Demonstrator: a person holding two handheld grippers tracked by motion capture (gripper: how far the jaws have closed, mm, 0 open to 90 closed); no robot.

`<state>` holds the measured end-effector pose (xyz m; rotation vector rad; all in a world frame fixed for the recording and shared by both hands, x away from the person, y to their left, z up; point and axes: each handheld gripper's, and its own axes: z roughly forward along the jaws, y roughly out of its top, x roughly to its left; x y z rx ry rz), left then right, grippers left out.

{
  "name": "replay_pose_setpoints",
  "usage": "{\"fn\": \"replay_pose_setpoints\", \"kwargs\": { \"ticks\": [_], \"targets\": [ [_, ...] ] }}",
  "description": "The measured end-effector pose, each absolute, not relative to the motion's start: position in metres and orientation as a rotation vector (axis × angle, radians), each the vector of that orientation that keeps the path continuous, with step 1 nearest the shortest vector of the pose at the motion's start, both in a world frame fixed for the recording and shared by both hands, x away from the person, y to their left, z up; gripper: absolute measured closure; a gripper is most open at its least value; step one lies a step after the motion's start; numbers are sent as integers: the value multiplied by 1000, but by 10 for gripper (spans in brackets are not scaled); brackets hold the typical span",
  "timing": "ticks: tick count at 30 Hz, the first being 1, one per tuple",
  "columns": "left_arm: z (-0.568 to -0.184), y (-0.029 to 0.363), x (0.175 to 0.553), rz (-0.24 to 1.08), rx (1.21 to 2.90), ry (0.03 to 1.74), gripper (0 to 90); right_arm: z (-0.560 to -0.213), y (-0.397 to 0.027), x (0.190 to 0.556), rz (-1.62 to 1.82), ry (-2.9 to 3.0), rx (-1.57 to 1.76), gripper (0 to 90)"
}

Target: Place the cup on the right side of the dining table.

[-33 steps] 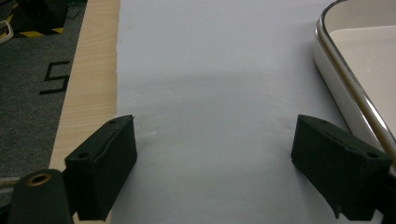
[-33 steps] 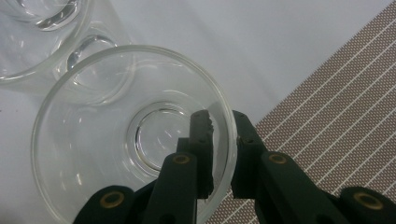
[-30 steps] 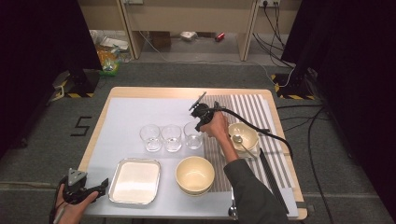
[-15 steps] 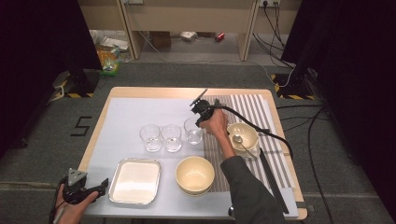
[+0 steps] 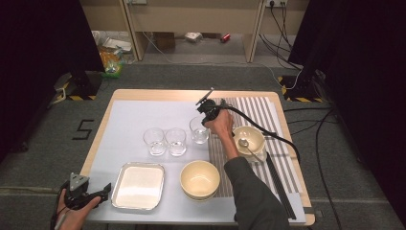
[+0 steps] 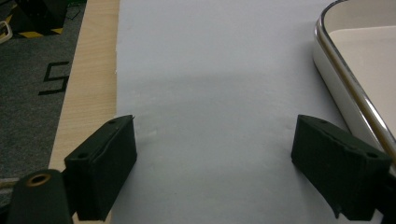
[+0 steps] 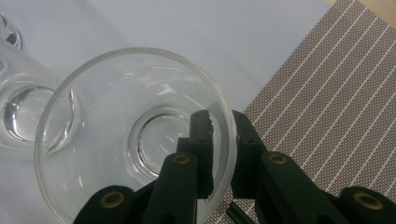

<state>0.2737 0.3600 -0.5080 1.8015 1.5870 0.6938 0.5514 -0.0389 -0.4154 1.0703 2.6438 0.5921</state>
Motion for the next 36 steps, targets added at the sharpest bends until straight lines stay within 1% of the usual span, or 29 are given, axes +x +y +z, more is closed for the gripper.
{"fn": "replay_pose_setpoints", "kwargs": {
  "ticks": [18,36],
  "targets": [
    [-508,360,274,695,1800,1586,130,-413,-47,572,571,2566,1151,823],
    [-508,360,274,700,1795,1586,130,-415,-77,581,569,2477,1273,810]
  ]
}}
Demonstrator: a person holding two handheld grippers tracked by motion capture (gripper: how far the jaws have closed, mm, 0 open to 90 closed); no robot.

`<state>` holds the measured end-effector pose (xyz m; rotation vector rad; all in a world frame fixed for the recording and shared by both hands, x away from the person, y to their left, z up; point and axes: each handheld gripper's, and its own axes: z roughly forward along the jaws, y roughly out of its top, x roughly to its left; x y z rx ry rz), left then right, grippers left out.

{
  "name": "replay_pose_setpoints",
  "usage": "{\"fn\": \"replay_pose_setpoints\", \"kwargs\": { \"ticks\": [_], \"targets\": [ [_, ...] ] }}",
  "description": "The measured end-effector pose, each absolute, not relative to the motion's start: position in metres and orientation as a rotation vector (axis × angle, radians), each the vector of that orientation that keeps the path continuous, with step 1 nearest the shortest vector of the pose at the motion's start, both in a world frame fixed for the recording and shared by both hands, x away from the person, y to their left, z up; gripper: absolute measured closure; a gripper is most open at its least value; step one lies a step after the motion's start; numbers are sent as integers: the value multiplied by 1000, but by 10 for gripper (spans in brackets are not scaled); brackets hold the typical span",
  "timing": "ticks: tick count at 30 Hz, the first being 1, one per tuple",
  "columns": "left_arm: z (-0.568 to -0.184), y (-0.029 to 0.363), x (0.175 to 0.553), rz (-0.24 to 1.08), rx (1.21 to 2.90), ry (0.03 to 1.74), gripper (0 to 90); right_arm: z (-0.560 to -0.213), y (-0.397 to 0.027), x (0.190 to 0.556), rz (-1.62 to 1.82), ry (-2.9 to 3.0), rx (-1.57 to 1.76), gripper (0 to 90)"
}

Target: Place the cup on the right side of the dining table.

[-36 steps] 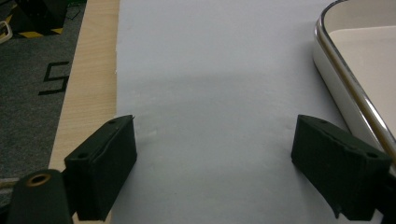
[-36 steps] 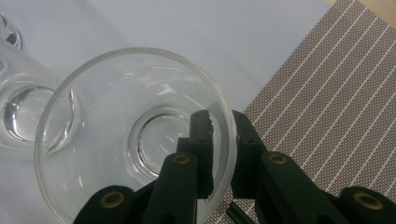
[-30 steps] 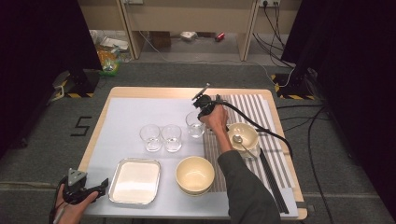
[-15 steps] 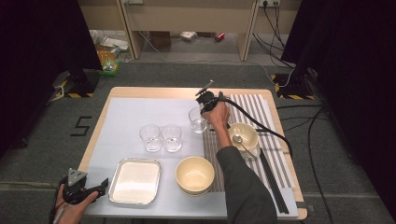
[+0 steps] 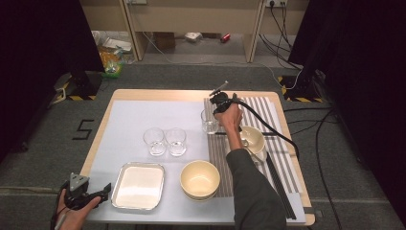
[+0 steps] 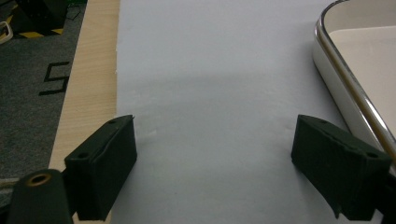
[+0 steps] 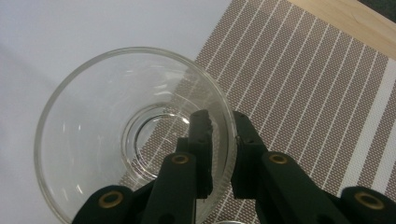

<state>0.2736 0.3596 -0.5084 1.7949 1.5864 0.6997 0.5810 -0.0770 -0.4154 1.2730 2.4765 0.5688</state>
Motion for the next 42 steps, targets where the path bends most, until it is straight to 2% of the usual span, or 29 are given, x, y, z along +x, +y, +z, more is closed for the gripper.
{"fn": "replay_pose_setpoints", "kwargs": {
  "ticks": [31,38,42],
  "targets": [
    [-509,359,273,705,1795,1585,131,-416,-102,587,572,2358,1371,797],
    [-508,359,273,704,1794,1588,131,-403,-110,581,654,2358,1384,642],
    [-508,359,273,704,1793,1590,131,-398,-115,576,698,2365,1370,600]
  ]
}}
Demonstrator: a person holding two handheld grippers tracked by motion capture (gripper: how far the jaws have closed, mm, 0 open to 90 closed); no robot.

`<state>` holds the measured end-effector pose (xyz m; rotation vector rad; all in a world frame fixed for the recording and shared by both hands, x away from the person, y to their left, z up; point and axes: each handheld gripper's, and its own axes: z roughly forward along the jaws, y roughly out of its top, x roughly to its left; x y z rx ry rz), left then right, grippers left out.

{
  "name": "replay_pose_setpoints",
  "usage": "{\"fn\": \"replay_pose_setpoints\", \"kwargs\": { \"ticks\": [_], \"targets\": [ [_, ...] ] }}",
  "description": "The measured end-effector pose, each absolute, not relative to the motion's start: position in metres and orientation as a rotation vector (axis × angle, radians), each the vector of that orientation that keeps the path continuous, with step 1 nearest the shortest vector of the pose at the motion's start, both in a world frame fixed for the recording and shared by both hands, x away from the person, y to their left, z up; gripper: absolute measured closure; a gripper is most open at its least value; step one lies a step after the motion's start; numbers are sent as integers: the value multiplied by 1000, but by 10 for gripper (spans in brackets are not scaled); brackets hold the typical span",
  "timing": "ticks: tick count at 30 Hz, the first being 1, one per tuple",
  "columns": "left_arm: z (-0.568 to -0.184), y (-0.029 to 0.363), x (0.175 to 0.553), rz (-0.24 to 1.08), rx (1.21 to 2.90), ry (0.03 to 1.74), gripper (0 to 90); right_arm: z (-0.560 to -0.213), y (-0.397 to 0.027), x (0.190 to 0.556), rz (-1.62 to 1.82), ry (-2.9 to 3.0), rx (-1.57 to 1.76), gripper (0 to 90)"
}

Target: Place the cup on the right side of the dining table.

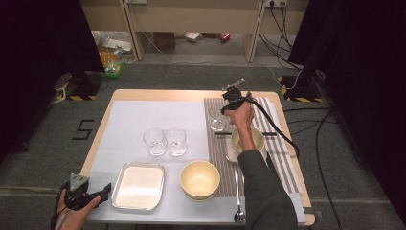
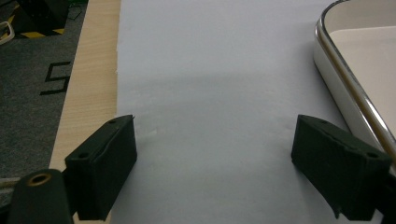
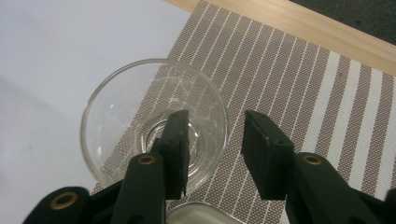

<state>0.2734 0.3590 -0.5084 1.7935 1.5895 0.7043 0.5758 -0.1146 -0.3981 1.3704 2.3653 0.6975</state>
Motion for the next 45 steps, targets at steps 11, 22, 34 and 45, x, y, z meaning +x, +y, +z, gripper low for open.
{"fn": "replay_pose_setpoints", "kwargs": {
  "ticks": [11,22,34,45],
  "targets": [
    [-509,359,273,705,1791,1590,131,-392,-125,562,783,2372,1370,475],
    [-508,359,273,702,1793,1590,131,-376,-141,546,844,2388,1344,385],
    [-508,359,273,704,1793,1590,131,-369,-156,532,879,2397,1338,329],
    [-508,359,273,702,1793,1591,131,-374,-178,521,891,2390,1368,317]
  ]
}}
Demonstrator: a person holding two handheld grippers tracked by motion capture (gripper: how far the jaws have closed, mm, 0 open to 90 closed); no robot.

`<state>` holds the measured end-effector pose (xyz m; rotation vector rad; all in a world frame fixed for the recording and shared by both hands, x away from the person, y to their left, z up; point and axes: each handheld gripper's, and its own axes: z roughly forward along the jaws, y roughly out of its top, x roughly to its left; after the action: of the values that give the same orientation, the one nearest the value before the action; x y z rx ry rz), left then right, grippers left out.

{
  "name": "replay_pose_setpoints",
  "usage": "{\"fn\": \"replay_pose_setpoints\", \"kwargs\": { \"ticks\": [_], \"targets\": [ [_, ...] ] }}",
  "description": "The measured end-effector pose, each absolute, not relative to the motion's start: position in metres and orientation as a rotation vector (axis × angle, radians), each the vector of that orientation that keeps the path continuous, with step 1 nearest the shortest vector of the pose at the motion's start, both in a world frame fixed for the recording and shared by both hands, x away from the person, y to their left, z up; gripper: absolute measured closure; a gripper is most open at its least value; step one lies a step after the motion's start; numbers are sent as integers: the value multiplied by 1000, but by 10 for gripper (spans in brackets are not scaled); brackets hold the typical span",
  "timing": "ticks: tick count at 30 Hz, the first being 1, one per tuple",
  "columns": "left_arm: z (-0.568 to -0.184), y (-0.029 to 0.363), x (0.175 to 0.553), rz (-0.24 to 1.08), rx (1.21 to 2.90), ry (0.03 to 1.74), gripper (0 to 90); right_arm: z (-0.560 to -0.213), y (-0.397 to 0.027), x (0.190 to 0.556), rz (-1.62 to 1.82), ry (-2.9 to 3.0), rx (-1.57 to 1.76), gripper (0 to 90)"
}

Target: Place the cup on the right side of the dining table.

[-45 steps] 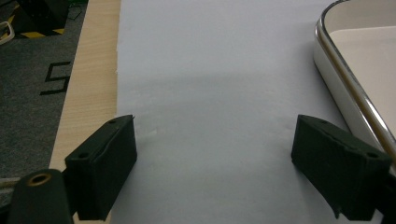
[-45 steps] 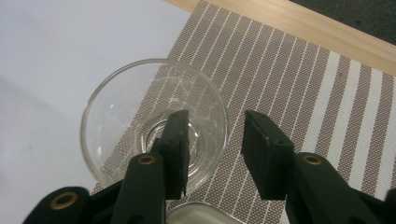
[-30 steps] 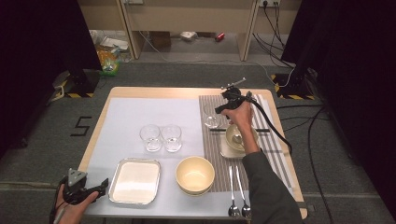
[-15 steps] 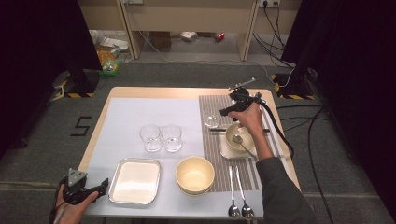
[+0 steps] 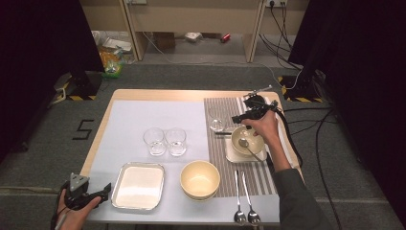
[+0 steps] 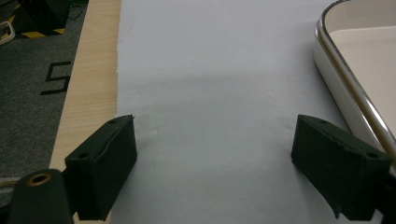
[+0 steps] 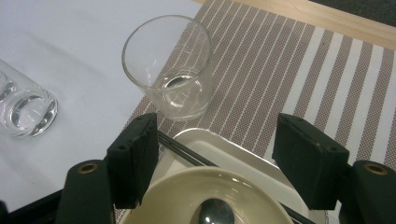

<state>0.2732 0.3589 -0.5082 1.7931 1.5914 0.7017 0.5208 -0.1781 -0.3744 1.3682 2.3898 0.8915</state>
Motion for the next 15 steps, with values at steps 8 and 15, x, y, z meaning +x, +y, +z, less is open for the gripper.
{"fn": "replay_pose_setpoints", "kwargs": {
  "ticks": [8,15],
  "targets": [
    [-508,359,273,703,1792,1591,131,-375,-195,512,902,2375,1380,309],
    [-508,359,273,702,1793,1592,131,-379,-208,505,913,2365,1395,300]
  ]
}}
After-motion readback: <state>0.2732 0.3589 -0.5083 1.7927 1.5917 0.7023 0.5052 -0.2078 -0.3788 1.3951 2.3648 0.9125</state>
